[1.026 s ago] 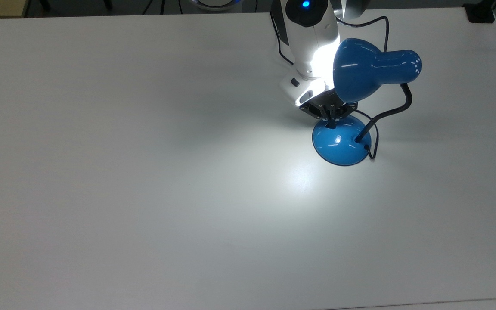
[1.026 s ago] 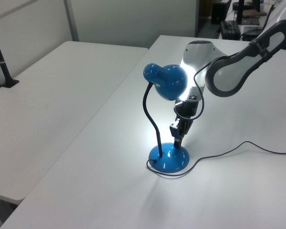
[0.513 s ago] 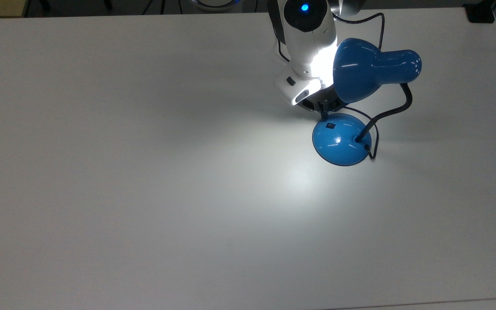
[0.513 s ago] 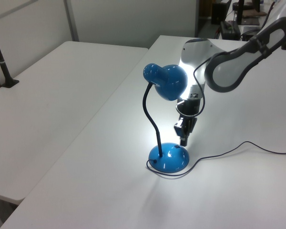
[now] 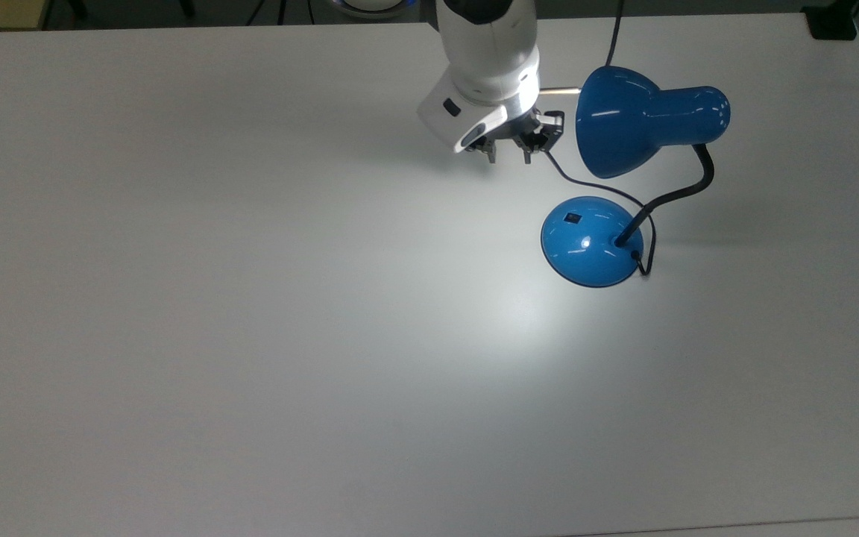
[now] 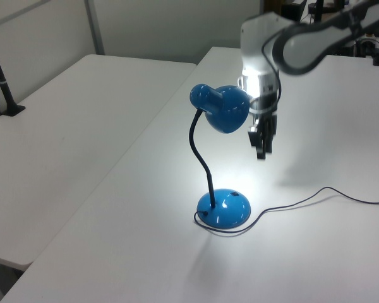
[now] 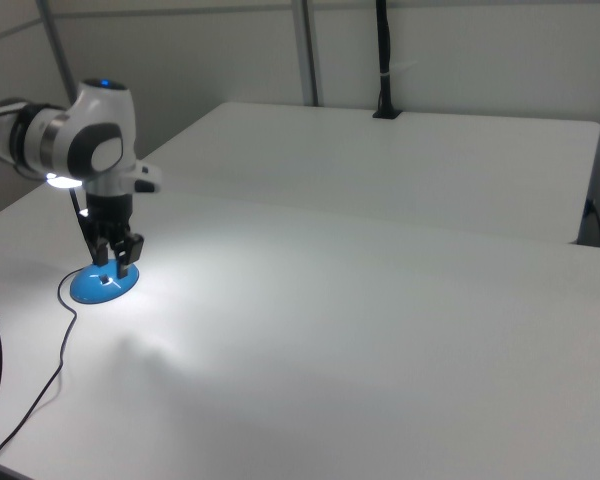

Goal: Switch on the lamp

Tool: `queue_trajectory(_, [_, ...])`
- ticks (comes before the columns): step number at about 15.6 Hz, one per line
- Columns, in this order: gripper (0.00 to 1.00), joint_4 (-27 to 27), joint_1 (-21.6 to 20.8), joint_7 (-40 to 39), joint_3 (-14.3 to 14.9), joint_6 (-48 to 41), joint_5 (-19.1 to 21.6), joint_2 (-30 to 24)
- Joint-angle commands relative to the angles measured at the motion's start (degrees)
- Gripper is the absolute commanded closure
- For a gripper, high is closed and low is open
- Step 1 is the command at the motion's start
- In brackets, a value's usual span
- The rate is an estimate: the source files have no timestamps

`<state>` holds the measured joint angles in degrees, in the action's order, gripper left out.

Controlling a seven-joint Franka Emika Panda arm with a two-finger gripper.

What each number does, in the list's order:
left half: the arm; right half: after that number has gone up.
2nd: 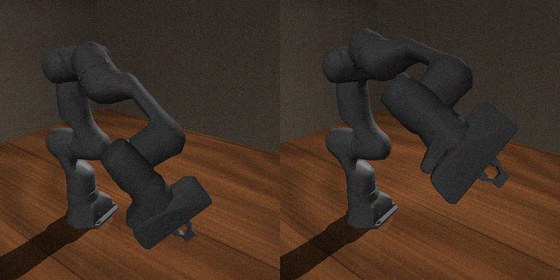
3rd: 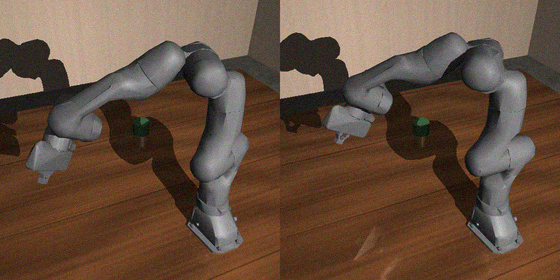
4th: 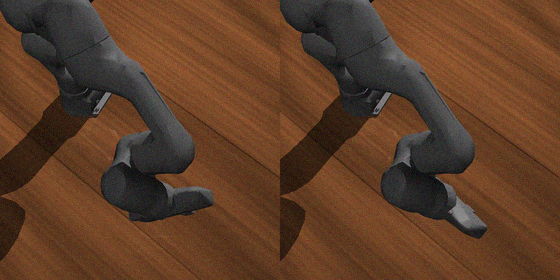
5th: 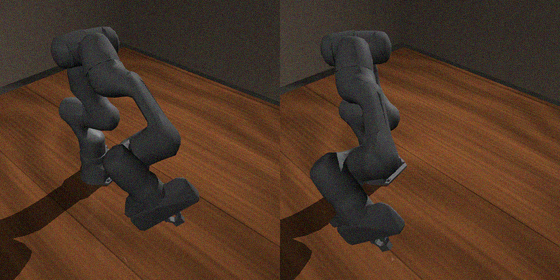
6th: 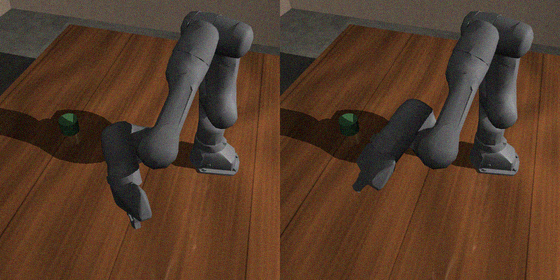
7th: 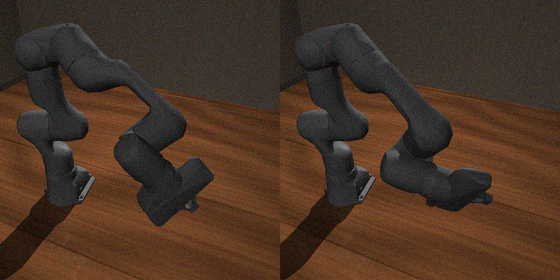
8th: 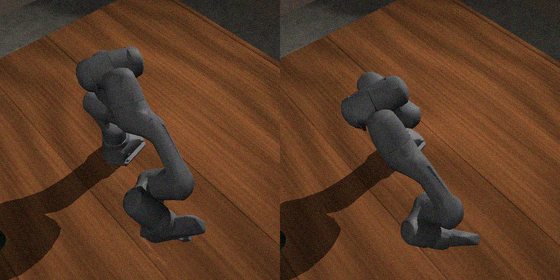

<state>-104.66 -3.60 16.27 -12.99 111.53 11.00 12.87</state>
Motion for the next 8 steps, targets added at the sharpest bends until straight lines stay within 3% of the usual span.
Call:
queue_trajectory(1, [0.00,0.7,0.5,-4.2,3.9,-5.6,-2.6,-7.5])
queue_trajectory(2, [0.00,1.0,0.4,-4.3,5.1,-6.3,-3.3,-8.6])
queue_trajectory(5, [0.00,1.9,0.7,-6.5,5.8,-9.6,-11.5,-11.3])
queue_trajectory(8, [0.00,7.0,1.3,-9.0,10.7,-14.3,-12.3,-12.4])
